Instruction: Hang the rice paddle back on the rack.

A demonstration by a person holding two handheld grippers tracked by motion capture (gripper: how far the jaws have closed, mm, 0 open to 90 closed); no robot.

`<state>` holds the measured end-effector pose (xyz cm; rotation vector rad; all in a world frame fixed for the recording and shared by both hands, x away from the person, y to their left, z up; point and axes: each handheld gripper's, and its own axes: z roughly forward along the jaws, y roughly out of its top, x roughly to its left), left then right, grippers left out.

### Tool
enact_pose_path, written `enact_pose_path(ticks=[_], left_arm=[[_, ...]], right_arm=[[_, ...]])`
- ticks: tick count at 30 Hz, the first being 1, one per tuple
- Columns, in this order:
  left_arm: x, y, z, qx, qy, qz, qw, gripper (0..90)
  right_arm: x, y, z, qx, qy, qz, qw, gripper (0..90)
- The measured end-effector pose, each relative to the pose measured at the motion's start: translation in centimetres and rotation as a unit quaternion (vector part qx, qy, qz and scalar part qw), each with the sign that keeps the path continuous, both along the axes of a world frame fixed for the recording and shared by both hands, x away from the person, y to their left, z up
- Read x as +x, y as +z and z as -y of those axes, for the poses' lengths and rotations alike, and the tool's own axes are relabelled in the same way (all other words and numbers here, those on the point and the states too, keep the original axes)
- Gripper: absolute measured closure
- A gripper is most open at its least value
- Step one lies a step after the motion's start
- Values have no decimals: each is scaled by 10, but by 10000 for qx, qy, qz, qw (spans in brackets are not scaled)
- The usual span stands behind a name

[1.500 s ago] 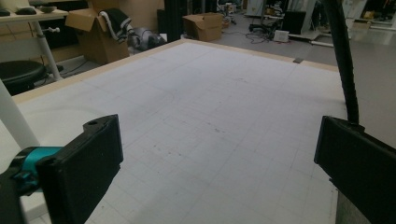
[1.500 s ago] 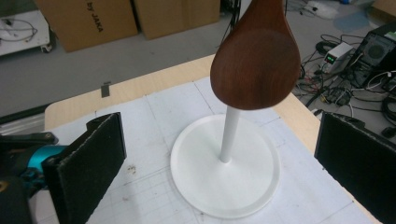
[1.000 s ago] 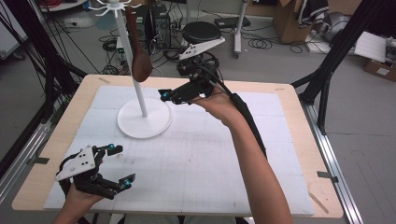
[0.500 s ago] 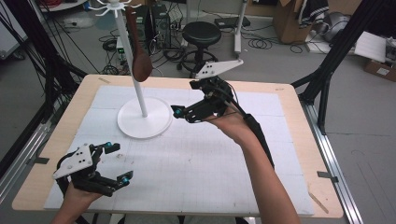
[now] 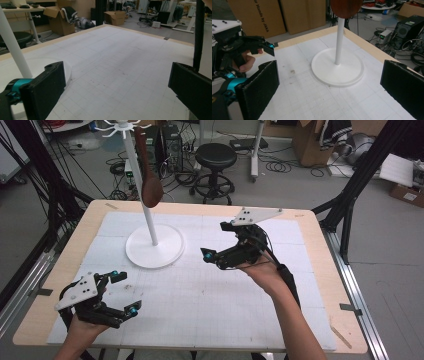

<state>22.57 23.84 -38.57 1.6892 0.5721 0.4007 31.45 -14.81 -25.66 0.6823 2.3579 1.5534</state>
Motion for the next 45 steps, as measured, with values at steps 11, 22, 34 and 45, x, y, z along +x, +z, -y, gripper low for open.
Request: enact_pose_path(ticks=[11,22,34,45], left_arm=[[2,2,-1,-115,88,10,9999,17],[4,2,-3,-126,139,-5,9998,17],[4,2,-10,-145,209,1,9997,17],[4,1,-13,-135,273,1,9995,17]], right_arm=[[-14,-33,23,113,-164,-135,9997,12],[-29,-54,51,195,-460,-59,9987,12],[-44,-75,65,168,-531,3,9984,12],[-51,-87,77,112,-598,100,9981,12]])
